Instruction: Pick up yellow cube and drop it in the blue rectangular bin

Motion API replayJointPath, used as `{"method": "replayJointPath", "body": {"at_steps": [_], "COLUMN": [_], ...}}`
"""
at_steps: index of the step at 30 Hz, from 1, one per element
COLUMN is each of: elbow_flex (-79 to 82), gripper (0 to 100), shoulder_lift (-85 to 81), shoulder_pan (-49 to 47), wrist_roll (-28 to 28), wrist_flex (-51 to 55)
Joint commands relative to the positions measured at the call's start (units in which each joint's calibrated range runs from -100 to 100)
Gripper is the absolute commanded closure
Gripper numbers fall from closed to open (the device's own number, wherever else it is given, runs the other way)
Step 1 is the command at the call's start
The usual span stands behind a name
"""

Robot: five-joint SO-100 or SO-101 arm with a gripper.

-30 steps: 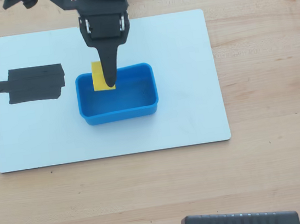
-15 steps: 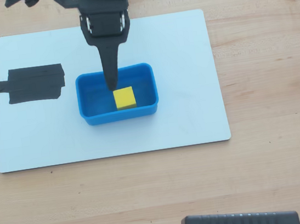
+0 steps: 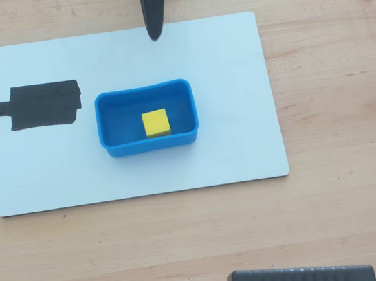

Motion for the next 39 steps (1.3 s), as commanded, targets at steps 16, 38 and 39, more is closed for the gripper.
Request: {"method": "replayJointPath", "body": {"at_steps": [16, 38, 39], "elbow_flex": [37.7, 37.7, 37.7], "gripper": [100, 100, 100], "shoulder_lift": [-35.9, -35.9, -35.9], "shoulder_pan": [1.2, -0.6, -0.6], "wrist_roll": [-0.4, 0.0, 0.0], "wrist_flex": [-4.3, -4.1, -4.1]}}
